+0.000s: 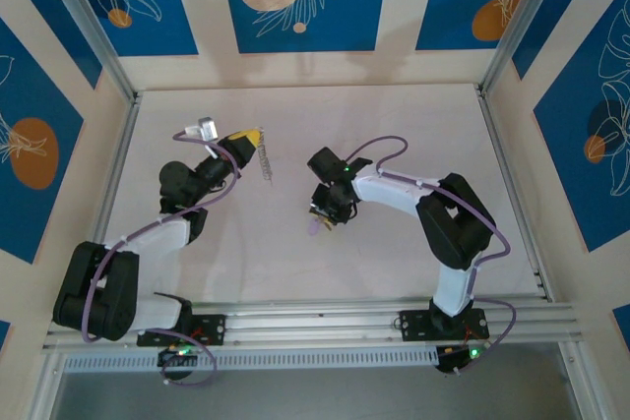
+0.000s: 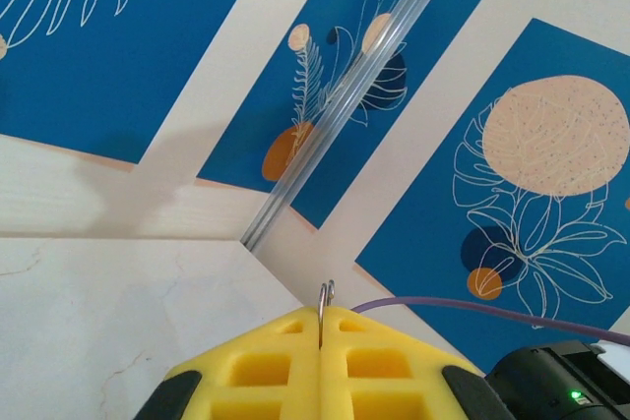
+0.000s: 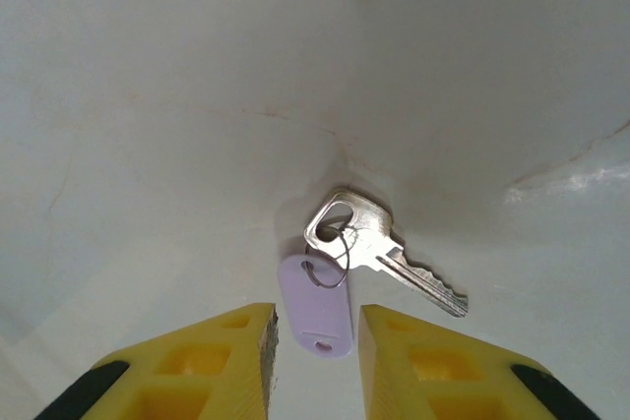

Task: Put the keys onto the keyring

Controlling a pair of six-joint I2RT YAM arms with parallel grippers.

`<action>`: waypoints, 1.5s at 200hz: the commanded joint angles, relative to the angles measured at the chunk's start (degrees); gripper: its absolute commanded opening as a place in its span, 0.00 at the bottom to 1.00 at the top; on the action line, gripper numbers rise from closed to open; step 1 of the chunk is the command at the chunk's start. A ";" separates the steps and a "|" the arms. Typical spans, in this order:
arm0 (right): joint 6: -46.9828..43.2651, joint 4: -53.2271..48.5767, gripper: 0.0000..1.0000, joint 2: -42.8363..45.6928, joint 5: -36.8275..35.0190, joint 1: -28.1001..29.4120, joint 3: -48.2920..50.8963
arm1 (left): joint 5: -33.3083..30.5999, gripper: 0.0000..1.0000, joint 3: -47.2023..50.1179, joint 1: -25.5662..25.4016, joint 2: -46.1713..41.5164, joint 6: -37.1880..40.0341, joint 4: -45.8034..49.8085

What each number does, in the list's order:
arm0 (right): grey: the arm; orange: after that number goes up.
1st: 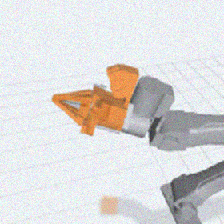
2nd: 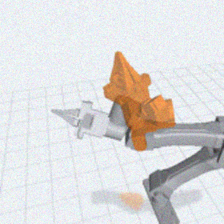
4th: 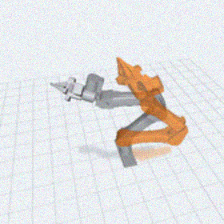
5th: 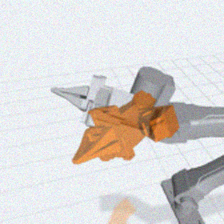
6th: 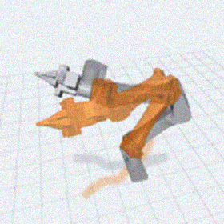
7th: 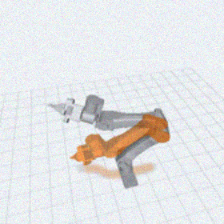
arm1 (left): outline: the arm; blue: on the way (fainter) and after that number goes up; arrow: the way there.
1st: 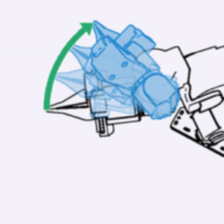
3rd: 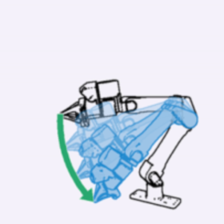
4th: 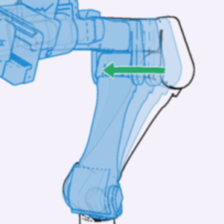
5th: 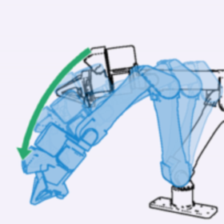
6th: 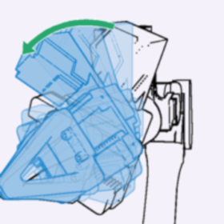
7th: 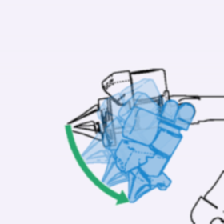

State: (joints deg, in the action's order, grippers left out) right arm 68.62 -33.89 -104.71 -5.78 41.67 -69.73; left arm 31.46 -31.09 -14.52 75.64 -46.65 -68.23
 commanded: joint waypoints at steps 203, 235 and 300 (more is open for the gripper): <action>-0.05 -0.39 0.21 -5.60 0.77 -0.62 -3.55 | 1.36 0.00 -0.29 1.16 1.09 -1.84 -6.24; -0.24 -0.39 0.15 -5.67 0.77 -0.71 -3.70 | 1.36 0.00 -0.32 1.16 1.39 -2.19 -6.79; -0.72 -0.65 0.05 -4.39 0.43 -0.80 -2.74 | 1.96 0.00 -0.56 1.16 1.76 -2.65 -7.36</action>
State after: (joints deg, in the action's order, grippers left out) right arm 68.20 -33.45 -109.78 -5.54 41.17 -72.23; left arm 31.55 -31.09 -14.09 77.34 -48.58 -71.26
